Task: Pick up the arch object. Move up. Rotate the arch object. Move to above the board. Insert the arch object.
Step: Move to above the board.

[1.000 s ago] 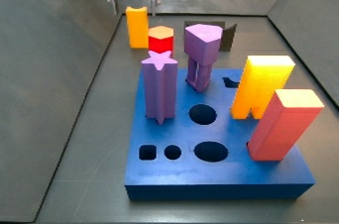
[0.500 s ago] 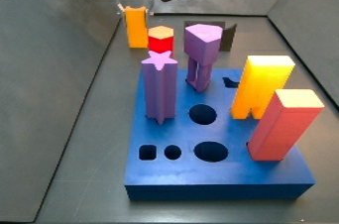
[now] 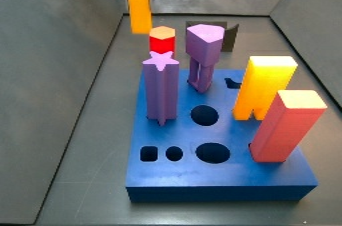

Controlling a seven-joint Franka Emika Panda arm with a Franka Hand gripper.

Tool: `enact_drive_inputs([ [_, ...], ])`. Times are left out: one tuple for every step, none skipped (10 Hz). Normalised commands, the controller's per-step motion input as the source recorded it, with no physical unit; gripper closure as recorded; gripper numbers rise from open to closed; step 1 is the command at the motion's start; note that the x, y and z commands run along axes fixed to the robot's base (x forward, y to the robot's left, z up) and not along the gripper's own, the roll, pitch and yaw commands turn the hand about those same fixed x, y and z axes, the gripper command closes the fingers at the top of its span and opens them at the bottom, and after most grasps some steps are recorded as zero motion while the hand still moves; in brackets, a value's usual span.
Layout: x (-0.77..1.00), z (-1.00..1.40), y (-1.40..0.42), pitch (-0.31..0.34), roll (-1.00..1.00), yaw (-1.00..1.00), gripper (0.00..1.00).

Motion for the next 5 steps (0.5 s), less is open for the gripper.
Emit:
enact_drive_inputs([
  [0.09,1.00,0.01,0.073,-0.13,-0.03,1.00],
  [0.09,1.00,0.01,0.075,-0.13,-0.03,1.00],
  [0.09,1.00,0.01,0.076,-0.13,-0.03,1.00],
  [0.09,1.00,0.01,0.073,-0.13,-0.03,1.00],
  [0.08,1.00,0.00,0.073,-0.13,-0.03,1.00],
])
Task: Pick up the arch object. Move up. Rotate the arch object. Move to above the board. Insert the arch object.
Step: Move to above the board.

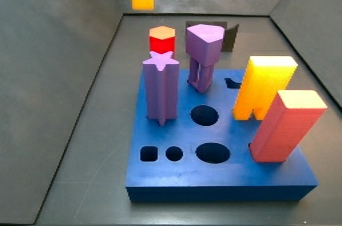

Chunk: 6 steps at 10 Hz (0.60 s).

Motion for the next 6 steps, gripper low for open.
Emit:
enact_drive_inputs([
  [0.08,1.00,0.00,0.072,-0.13,-0.03,1.00],
  [0.08,1.00,0.00,0.070,-0.13,-0.03,1.00],
  [0.07,1.00,0.00,0.073,-0.13,-0.03,1.00],
  [0.07,1.00,0.00,0.073,-0.13,-0.03,1.00],
  [0.07,1.00,0.00,0.073,-0.12,-0.03,1.00],
  [0.06,1.00,0.00,0.073,-0.12,-0.03,1.00],
])
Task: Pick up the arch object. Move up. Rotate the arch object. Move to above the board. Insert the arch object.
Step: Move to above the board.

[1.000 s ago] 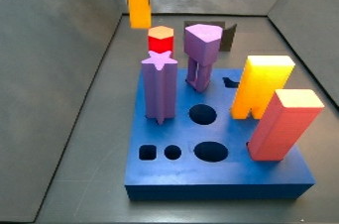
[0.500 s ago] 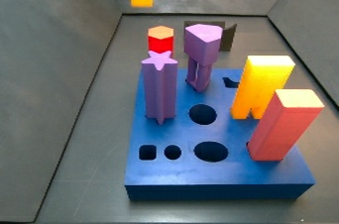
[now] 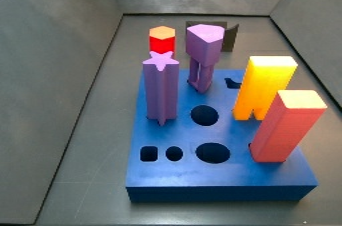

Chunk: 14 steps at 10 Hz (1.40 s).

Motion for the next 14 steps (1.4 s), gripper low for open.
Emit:
enact_drive_inputs([
  [0.06,1.00,0.00,0.073,-0.12,-0.03,1.00],
  [0.06,1.00,0.00,0.074,-0.12,-0.03,1.00],
  [0.05,1.00,0.00,0.074,-0.12,-0.03,1.00],
  [0.05,1.00,0.00,0.075,-0.12,-0.03,1.00],
  [0.04,0.92,0.00,0.076,-0.12,-0.03,1.00],
  [0.03,0.76,0.00,0.075,-0.11,-0.03,1.00],
  [0.02,0.54,0.00,0.075,-0.11,-0.03,1.00],
  [0.01,0.39,0.01,0.072,-0.11,-0.03,1.00],
  [0.01,0.18,0.01,0.073,-0.11,-0.03,1.00],
  [0.19,-0.03,-1.00,0.249,0.13,-0.11,1.00],
  [0.20,-0.04,-1.00,0.238,0.15,-0.10,1.00],
  [0.21,-0.04,-1.00,0.222,0.18,-0.03,1.00],
  [0.22,-0.04,-1.00,0.201,0.09,-0.01,1.00],
  [0.23,-0.03,-1.00,0.178,0.05,0.01,1.00],
])
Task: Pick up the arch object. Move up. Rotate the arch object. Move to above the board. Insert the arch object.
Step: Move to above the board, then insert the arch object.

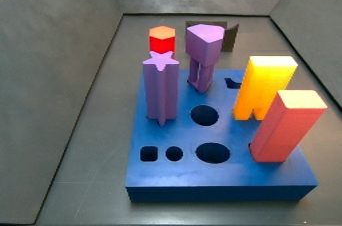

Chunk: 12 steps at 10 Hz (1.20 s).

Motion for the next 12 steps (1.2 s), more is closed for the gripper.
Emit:
enact_drive_inputs([
  [0.23,-0.03,-1.00,0.162,0.03,0.01,1.00],
  [0.24,-0.02,-1.00,0.154,0.01,0.01,1.00],
  [0.25,-0.02,-1.00,0.144,0.00,0.01,1.00],
  [0.26,-0.01,-1.00,0.134,0.01,0.01,1.00],
  [0.29,0.00,-1.00,0.134,0.01,0.01,1.00],
  [0.31,0.00,-0.95,0.136,0.02,0.02,1.00],
  [0.25,0.01,-0.69,0.136,0.04,0.01,1.00],
  [0.17,0.02,-0.34,0.137,0.06,0.01,1.00],
  [0.12,0.02,-0.22,0.117,0.07,0.01,1.00],
  [0.00,-0.03,-0.05,0.000,0.00,0.00,1.00],
  [0.09,-0.19,-0.21,-0.010,0.01,0.14,1.00],
  [0.39,-0.21,-0.16,0.000,0.01,0.11,1.00],
])
